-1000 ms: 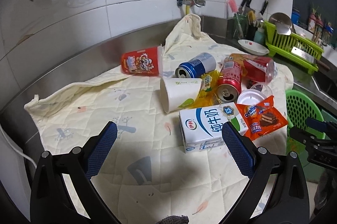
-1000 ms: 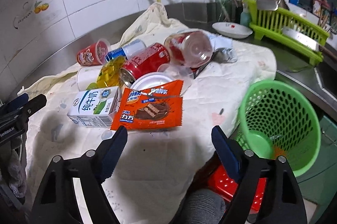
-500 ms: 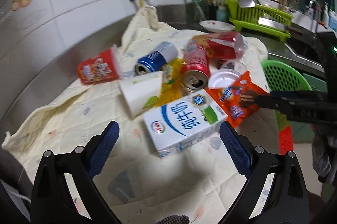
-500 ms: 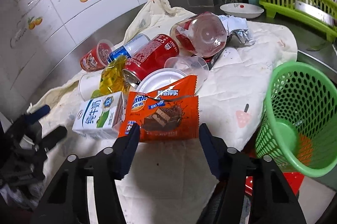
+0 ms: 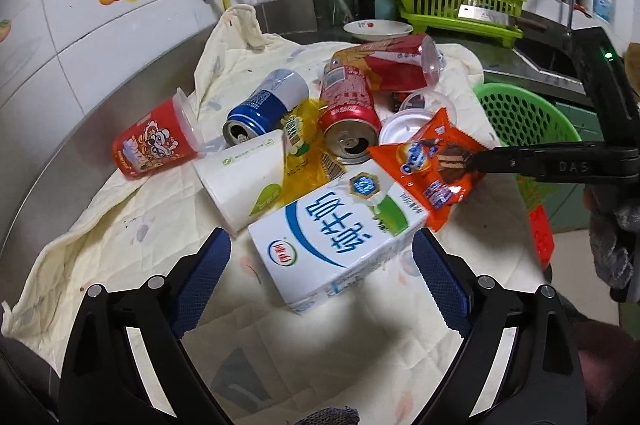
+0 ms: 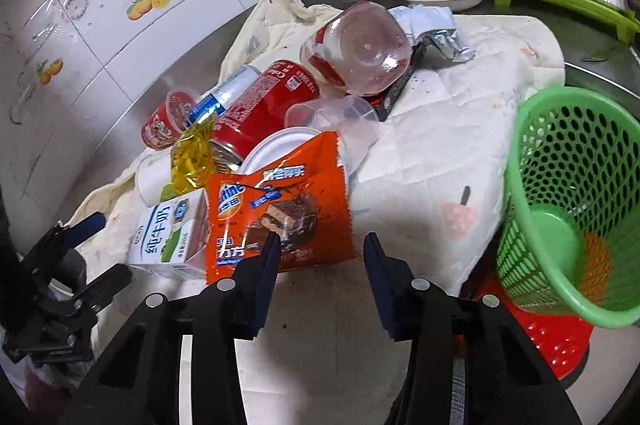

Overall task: Collect trash
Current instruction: 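Grasp the white milk carton with the left tool while the right tool grasps the orange wrapper, then carry the milk carton and orange wrapper to the green basket and release both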

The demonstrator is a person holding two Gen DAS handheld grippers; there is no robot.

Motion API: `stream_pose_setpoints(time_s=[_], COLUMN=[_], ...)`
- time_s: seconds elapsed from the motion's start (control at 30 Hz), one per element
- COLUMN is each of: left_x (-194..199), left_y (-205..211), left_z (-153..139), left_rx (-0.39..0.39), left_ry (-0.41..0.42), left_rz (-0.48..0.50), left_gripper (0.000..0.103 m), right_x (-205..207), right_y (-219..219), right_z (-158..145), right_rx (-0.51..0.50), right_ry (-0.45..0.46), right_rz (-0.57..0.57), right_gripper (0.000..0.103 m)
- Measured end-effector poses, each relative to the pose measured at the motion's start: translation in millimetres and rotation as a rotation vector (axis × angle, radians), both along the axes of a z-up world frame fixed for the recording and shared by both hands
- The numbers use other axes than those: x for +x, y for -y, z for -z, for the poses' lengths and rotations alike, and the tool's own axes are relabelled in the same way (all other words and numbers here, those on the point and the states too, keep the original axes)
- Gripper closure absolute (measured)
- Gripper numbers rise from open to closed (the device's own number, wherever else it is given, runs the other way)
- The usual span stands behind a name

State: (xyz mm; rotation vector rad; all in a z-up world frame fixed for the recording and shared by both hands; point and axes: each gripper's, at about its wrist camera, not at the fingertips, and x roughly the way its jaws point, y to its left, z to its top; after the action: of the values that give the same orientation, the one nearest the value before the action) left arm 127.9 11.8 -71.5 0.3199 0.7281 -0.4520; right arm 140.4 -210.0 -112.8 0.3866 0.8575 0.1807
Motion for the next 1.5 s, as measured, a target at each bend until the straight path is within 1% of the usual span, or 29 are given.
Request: stream_pose_setpoints(time_s=[0.07,0.1,0.13,0.17,0.2,0.27,0.3,0.33,0.37,0.47,0.5,0.67,0.73,0.87,1.03,1.1,1.17,1.23,1.33,1.43,1.5], left_x=[4.4,6.6,8.4,10.7,13.6,17.2,19.5,20.3,21.2,26.5,27.4,35.2,39.1,44.0,48.7,50.9,53.1,52.9,48.8,44.4,41.2], left_y=[-2.4,-4.2,-5.2,-5.4,-5.1,-2.6,-0.2,1.7,3.9,11.3,12.7,19.7,22.9,27.0,35.7,37.1,36.6,34.2,31.1,35.0,36.8], left_z=[0.8,0.9,1.1,1.4,2.2,3.5,4.7,5.3,6.0,6.9,5.5,6.5,11.6,14.2,22.9,30.0,32.9,29.9,22.8,23.4,23.3], left_rx=[-0.002,-0.011,-0.015,-0.016,-0.019,-0.014,-0.003,0.009,0.023,0.091,0.101,0.137,0.177,0.17,0.191,0.198,0.199,0.165,0.102,0.122,0.12], left_ry=[-0.01,-0.018,-0.02,-0.023,-0.033,-0.042,-0.048,-0.051,-0.049,-0.047,-0.042,-0.09,-0.101,-0.126,-0.166,-0.189,-0.191,-0.196,-0.196,-0.183,-0.183], left_rz=[0.016,0.041,0.059,0.074,0.092,0.124,0.151,0.174,0.188,0.225,0.237,0.341,0.357,0.389,0.439,0.439,0.424,0.409,0.389,0.329,0.28], left_gripper=[0.012,0.012,0.012,0.012,0.012,0.011,0.011,0.011,0.011,0.011,0.011,0.011,0.011,0.011,0.011,0.011,0.012,0.013,0.022,0.024,0.026], right_x=[0.2,0.8,0.9,0.8,1.4,0.9,-0.2,-1.0,-2.6,-5.6,-6.8,-10.4,-11.4,-12.8,-18.2,-21.8,-23.6,-26.2,-29.8,-31.7,-34.8], right_y=[-2.6,-3.2,-2.6,-2.0,-0.4,2.2,3.9,4.7,5.7,7.7,8.0,10.8,12.3,13.6,10.3,11.4,12.7,13.0,14.3,20.0,24.1], right_z=[0.0,0.0,-0.2,-0.2,-0.4,-1.4,-2.3,-3.4,-5.4,-10.1,-11.8,-14.4,-16.3,-22.9,-37.0,-45.1,-50.8,-54.7,-58.6,-60.1,-62.3], right_rx=[0.004,0.006,0.016,0.025,0.036,0.049,0.056,0.057,0.057,0.053,0.045,0.016,0.006,-0.012,-0.049,-0.06,-0.068,-0.076,-0.093,-0.091,-0.092], right_ry=[0.007,0.01,0.016,0.02,0.023,0.031,0.037,0.04,0.047,0.065,0.073,0.085,0.092,0.107,0.142,0.159,0.169,0.176,0.188,0.189,0.196], right_rz=[-0.017,-0.019,-0.021,-0.02,-0.018,-0.015,-0.012,-0.011,-0.012,-0.009,-0.006,0.002,0.003,-0.008,-0.031,-0.035,-0.04,-0.048,-0.053,-0.044,-0.035], right_gripper=[0.062,0.064,0.07,0.074,0.075,0.084,0.087,0.091,0.093,0.097,0.097,0.099,0.099,0.1,0.101,0.101,0.101,0.101,0.101,0.101,0.101])
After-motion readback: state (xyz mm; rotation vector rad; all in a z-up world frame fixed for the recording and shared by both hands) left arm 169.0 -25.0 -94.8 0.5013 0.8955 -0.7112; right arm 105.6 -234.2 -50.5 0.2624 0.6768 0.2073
